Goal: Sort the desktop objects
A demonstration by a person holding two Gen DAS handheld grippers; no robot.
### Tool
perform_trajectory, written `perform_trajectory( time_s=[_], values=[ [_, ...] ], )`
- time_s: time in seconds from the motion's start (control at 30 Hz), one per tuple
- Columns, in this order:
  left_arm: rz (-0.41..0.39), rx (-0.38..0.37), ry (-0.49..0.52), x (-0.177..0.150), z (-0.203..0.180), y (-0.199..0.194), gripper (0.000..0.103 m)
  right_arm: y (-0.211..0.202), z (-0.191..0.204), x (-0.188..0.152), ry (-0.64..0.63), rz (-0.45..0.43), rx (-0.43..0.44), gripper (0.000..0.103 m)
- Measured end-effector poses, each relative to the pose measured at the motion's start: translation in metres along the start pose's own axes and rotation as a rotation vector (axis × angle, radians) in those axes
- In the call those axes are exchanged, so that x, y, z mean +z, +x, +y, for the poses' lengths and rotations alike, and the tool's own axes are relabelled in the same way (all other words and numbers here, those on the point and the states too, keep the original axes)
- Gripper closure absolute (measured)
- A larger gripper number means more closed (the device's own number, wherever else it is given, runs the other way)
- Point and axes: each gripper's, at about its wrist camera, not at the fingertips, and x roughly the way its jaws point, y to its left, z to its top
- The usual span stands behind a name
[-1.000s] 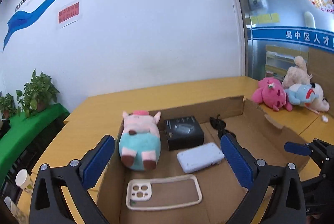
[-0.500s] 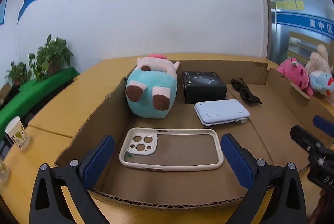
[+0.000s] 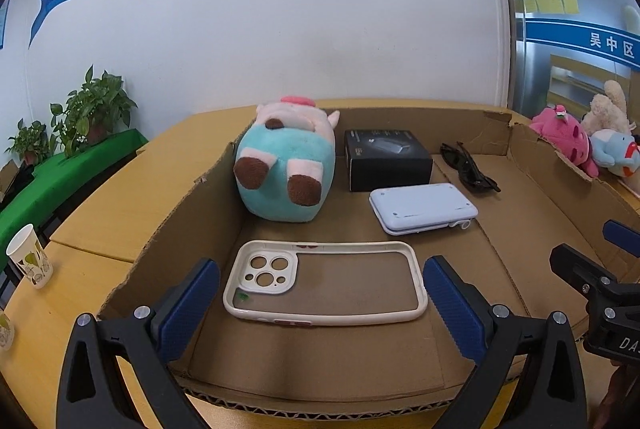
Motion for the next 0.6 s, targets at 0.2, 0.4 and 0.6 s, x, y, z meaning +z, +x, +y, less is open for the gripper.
perform_trajectory(
  time_s=[0.2, 0.4, 0.6],
  values=[
    [-0.022, -0.059, -0.004, 0.006, -0.006, -0.026, 0.0, -0.032, -0.003, 0.004, 0.016, -0.088, 0.025, 0.001],
    [-0.043, -0.049, 0.012, -0.003, -0.013, -0.027, 0.0, -0.036, -0.002, -0.001, 0.018, -0.06, 0.025, 0.0],
    [-0.056, -0.051, 0.015, -0.006, -0.014, -0.027, 0.0, -0.033, 0.001, -0.007, -0.014, -0.084, 0.005, 0.0]
  ],
)
